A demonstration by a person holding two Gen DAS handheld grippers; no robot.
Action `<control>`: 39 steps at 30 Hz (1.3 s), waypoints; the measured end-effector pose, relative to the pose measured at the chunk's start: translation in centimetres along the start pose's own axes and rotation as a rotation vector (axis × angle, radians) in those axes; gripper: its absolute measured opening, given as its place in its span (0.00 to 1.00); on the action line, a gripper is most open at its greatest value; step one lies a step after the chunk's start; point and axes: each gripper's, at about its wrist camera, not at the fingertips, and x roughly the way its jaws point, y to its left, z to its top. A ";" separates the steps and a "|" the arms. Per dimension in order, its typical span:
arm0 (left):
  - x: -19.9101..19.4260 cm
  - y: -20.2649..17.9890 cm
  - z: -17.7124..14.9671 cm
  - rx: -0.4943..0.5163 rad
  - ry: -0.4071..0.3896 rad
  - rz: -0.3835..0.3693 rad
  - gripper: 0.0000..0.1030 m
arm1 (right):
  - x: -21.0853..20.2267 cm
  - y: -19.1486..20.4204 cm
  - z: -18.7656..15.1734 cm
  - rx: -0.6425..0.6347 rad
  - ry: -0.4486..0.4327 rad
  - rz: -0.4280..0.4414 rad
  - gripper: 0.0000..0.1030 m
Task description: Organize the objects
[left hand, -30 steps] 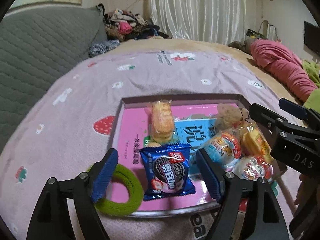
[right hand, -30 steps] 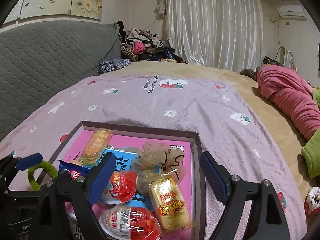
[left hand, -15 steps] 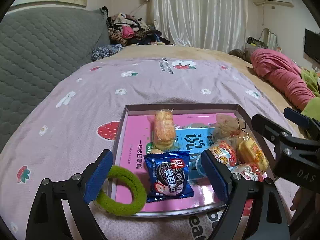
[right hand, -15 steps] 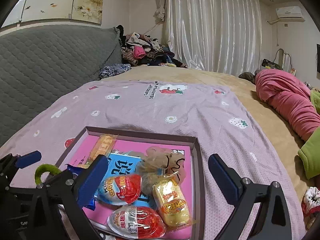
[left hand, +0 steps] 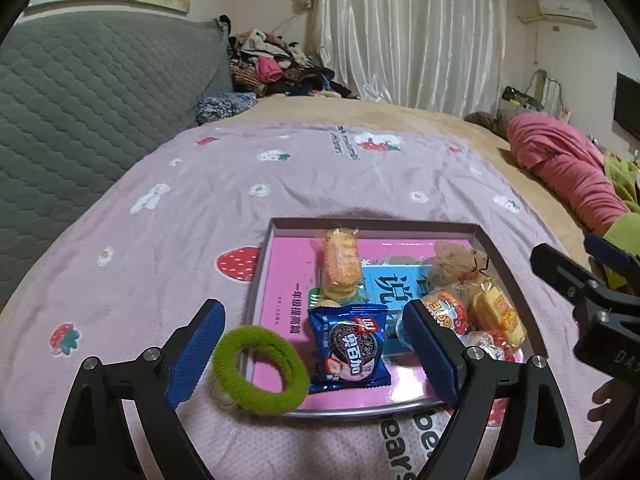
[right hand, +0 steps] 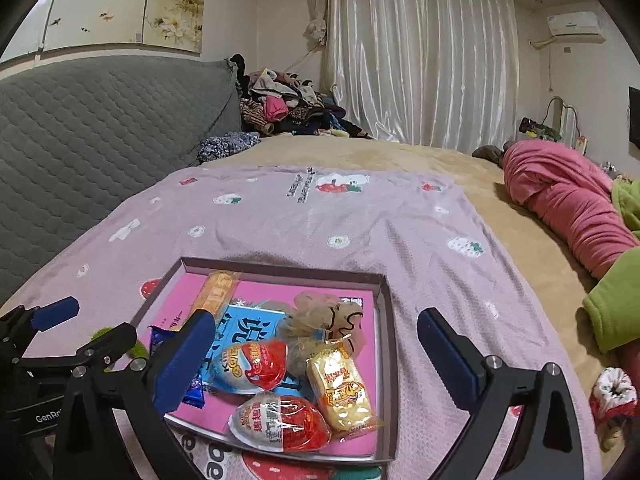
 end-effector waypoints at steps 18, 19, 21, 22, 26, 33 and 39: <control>-9.2 1.1 0.9 -0.021 -0.041 0.034 1.00 | -9.0 1.8 1.1 -0.018 -0.035 -0.006 0.99; -9.7 1.1 0.9 -0.022 -0.040 0.031 1.00 | -9.5 1.7 1.2 -0.015 -0.039 -0.008 0.99; -10.5 1.2 0.9 -0.022 -0.047 0.032 1.00 | -10.5 1.7 1.3 -0.012 -0.040 -0.005 0.99; -11.0 1.1 0.9 -0.016 -0.048 0.042 1.00 | -10.9 1.7 1.3 -0.012 -0.041 -0.005 0.99; -12.9 1.0 0.7 -0.006 -0.055 0.054 1.00 | -13.2 1.9 1.5 -0.020 -0.054 -0.010 0.99; -15.9 0.9 0.2 -0.006 -0.072 0.064 1.00 | -16.7 2.0 1.0 -0.025 -0.066 -0.016 0.99; -18.6 0.8 -0.4 -0.004 -0.081 0.066 1.00 | -19.1 2.4 0.3 -0.020 -0.079 -0.011 0.99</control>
